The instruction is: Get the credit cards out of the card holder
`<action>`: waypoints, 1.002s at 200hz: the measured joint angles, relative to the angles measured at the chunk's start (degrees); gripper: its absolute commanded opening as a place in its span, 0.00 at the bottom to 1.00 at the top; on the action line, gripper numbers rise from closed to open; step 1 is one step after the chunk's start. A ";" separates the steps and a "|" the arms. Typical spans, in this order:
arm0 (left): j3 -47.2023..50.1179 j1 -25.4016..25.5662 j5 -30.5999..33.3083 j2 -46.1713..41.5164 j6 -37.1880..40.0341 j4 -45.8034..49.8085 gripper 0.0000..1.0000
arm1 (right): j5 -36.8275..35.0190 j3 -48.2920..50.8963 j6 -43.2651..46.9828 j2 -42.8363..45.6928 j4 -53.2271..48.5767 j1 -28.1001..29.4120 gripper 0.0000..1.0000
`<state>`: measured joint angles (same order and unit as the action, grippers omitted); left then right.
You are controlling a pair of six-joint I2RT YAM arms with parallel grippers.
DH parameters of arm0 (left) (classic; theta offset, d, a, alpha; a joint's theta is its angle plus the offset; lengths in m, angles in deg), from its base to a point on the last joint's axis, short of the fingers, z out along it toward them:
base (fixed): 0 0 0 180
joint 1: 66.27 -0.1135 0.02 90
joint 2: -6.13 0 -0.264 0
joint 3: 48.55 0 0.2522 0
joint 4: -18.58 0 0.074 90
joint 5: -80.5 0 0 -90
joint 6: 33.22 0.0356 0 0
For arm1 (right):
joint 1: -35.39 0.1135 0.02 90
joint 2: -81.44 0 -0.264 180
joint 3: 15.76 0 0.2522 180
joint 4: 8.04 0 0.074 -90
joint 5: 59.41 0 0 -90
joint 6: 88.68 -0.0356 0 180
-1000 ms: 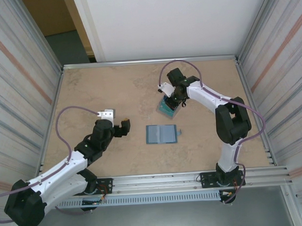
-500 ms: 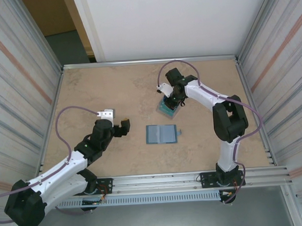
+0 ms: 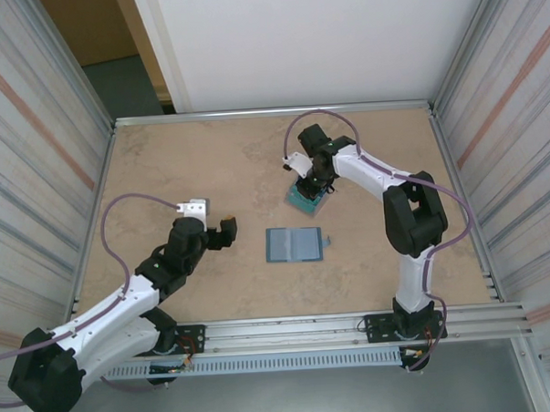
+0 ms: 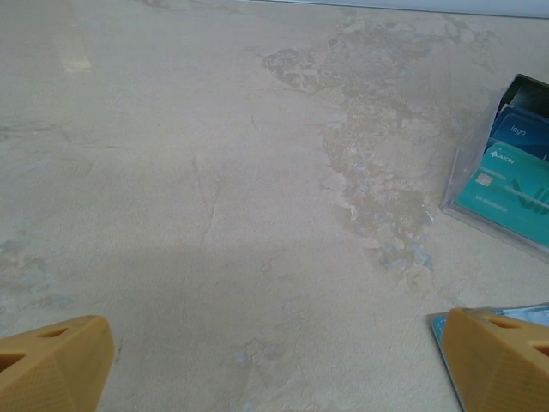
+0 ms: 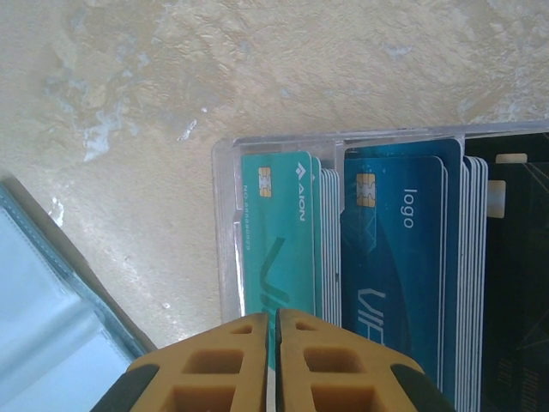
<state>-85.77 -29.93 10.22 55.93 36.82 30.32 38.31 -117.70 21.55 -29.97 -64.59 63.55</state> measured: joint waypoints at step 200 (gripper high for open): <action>0.04 -0.02 0.02 -3.80 0.11 0.44 0.99 | -7.02 19.17 -13.16 32.06 8.83 -0.90 0.40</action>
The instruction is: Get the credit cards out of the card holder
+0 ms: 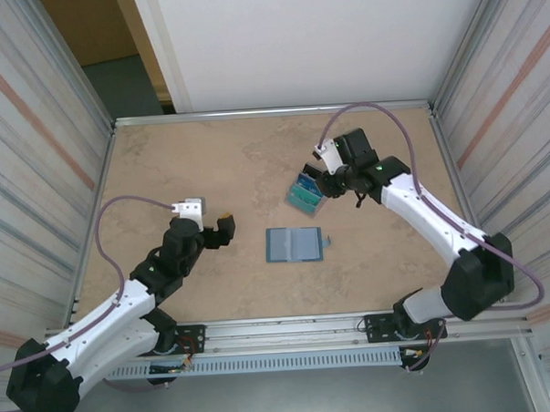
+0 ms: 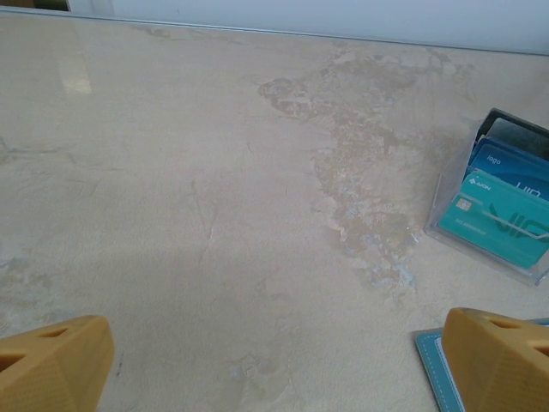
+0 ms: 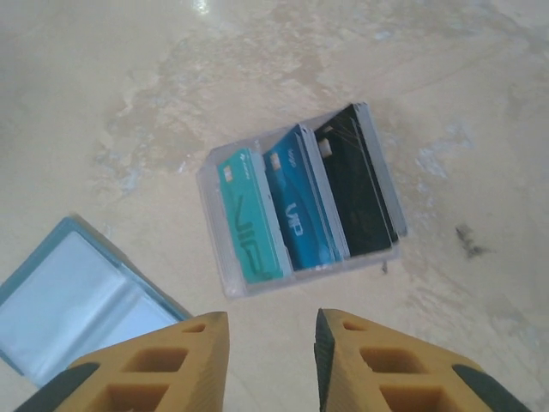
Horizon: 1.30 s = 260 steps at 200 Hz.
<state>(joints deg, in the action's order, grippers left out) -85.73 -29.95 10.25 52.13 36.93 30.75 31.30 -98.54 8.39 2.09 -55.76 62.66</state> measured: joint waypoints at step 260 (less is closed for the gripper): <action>3.65 -6.69 8.35 -4.98 12.20 -7.04 0.99 | -35.63 36.24 -30.60 42.23 12.63 -10.97 0.99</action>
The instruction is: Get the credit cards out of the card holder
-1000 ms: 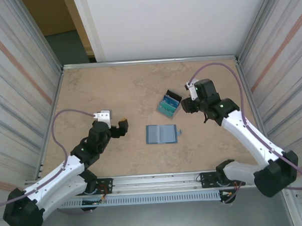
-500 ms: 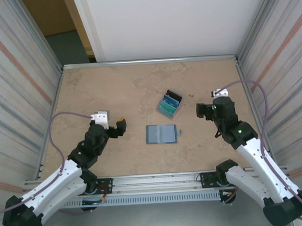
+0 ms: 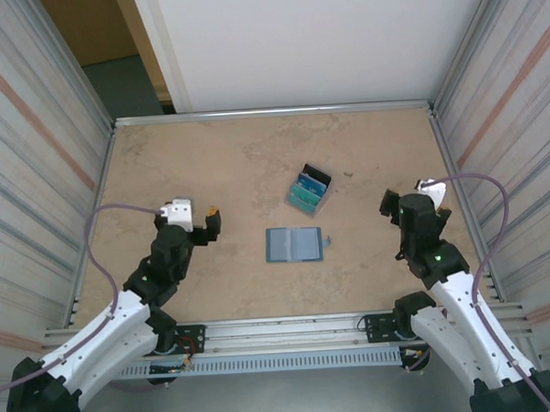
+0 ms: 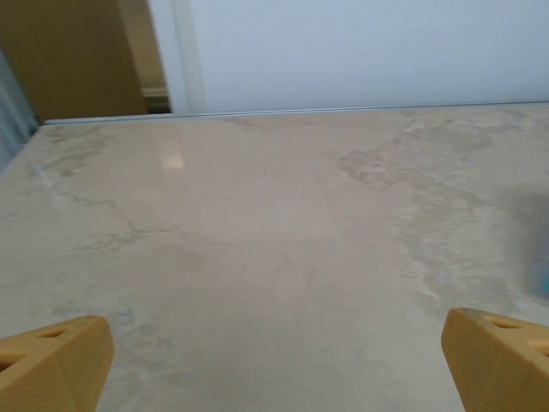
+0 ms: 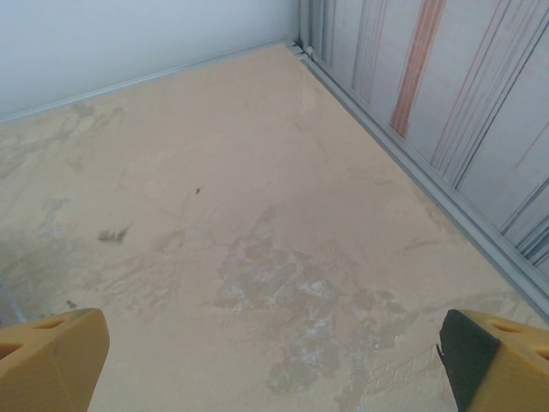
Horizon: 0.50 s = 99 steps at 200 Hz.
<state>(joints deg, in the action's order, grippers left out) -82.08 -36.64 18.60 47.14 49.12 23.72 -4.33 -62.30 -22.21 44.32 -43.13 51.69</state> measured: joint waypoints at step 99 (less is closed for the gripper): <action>2.34 -20.76 -10.34 12.55 3.69 -12.59 0.99 | 0.46 4.04 2.82 -2.54 9.55 -1.53 0.99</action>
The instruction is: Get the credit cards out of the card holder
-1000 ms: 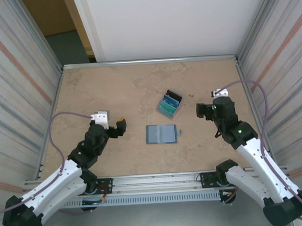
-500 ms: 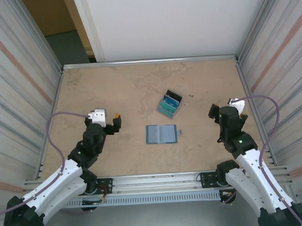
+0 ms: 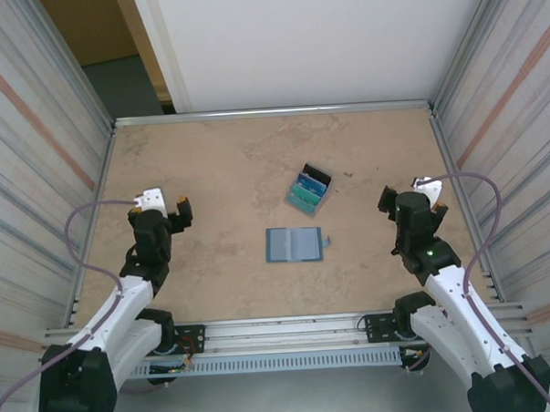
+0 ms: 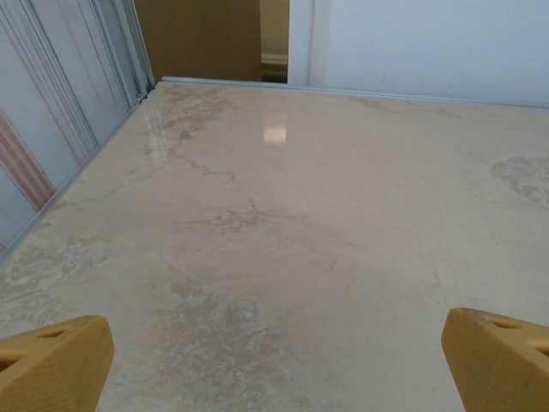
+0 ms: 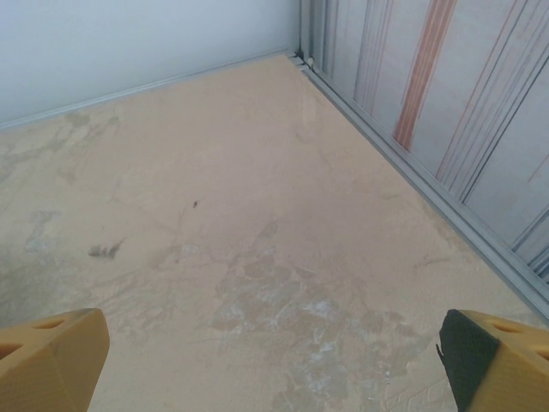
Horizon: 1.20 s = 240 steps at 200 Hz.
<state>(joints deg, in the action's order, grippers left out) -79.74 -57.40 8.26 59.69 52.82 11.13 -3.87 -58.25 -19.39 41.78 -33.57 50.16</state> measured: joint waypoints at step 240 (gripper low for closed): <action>-5.73 -8.87 -21.18 32.83 8.39 -25.86 0.99 | 11.61 12.31 5.49 -22.73 38.64 -15.28 0.99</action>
<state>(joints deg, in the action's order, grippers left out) -85.47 -66.28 -12.92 92.52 61.21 -14.73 7.74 -45.95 -13.91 19.05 5.07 34.88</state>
